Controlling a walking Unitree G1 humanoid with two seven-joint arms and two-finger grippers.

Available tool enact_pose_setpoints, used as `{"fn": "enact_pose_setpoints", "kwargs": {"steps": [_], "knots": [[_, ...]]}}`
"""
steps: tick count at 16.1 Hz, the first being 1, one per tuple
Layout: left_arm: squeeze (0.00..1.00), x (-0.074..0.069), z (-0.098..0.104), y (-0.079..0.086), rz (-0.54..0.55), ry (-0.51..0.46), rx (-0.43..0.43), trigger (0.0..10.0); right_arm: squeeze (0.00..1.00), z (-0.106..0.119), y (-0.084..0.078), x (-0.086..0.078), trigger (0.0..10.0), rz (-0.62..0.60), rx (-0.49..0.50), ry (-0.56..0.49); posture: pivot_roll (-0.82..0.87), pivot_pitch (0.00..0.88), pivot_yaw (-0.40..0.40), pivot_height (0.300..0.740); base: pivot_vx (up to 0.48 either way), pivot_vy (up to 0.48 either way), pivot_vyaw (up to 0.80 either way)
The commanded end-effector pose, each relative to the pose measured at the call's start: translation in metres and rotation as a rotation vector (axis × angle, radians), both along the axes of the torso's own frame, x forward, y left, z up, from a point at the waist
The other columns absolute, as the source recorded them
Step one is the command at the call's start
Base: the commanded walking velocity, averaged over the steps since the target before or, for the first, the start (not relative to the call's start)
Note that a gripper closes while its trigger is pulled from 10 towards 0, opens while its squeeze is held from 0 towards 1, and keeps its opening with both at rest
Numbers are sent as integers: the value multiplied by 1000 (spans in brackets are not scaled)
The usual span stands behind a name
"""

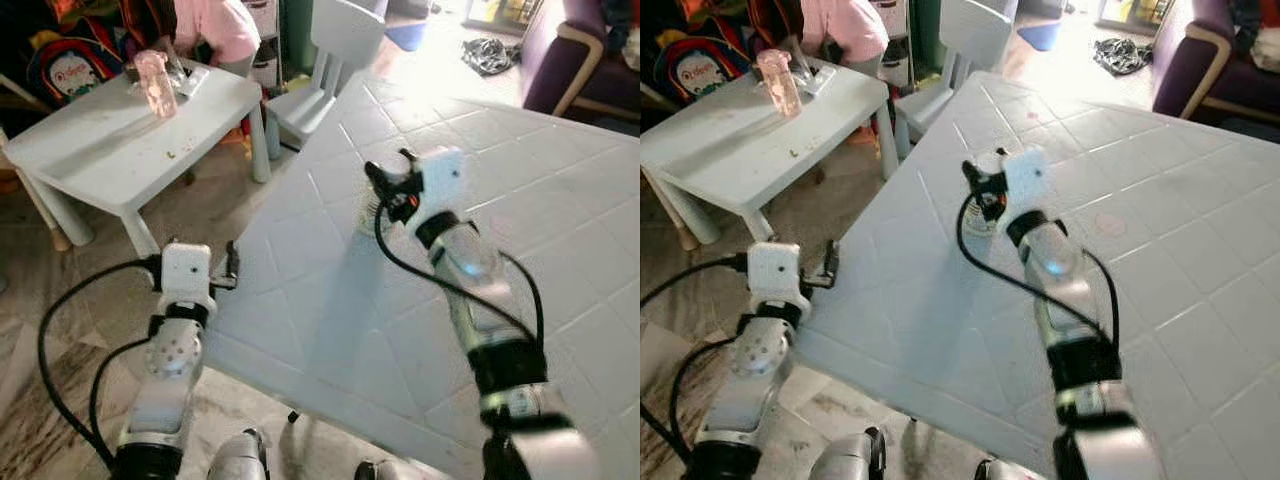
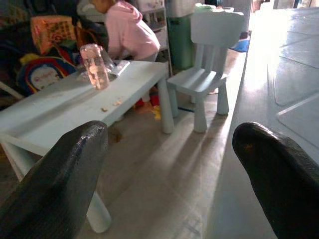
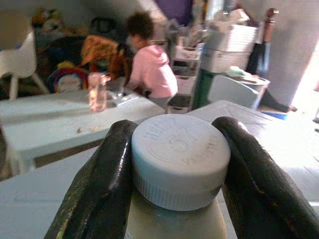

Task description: Restocking fridge

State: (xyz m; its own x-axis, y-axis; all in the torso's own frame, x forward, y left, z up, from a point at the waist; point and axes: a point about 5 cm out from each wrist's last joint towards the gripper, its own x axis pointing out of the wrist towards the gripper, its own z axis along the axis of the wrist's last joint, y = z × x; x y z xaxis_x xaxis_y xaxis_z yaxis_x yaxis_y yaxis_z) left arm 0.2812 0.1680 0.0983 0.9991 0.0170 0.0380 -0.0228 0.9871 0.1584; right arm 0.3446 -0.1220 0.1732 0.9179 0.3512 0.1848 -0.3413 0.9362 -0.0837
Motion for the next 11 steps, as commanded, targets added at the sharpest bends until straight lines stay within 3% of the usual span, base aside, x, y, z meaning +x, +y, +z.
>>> {"fn": "enact_pose_setpoints", "kwargs": {"steps": [1, 3, 4, 5, 7, 11], "knots": [[0, 1, 1, 0, 4, 5, 3, 10000, 0, -8, -2, -4, 0, -25, 31, 48, 155, 137, -27, 740, 0, 0, 0], [0, 1, -2, 0, 24, 16, -3, 10000, 0, -7, 8, -12, 0, 8, 97, 42, 154, 129, -37, 740, 0, 0, 0], [0, 0, -4, -1, 29, 17, -10, 10000, 0, -8, 10, -15, 1412, 8, 88, 37, 155, 126, -40, 740, 0, 0, 0], [0, -1, -4, -4, 27, 16, -16, 10000, 0, -9, 9, -17, 10000, -14, 83, 40, 156, 122, -47, 740, 0, 0, 0], [0, -3, -8, -9, 13, 26, -25, 10000, 0, -18, -3, -19, 10000, -116, 97, 85, 150, 113, -49, 740, 0, 0, 0], [0, 1, -8, -10, -3, 29, -21, 10000, 0, -24, -17, -16, 10000, -179, 116, 138, 142, 102, -39, 740, 0, 0, 0]]}}
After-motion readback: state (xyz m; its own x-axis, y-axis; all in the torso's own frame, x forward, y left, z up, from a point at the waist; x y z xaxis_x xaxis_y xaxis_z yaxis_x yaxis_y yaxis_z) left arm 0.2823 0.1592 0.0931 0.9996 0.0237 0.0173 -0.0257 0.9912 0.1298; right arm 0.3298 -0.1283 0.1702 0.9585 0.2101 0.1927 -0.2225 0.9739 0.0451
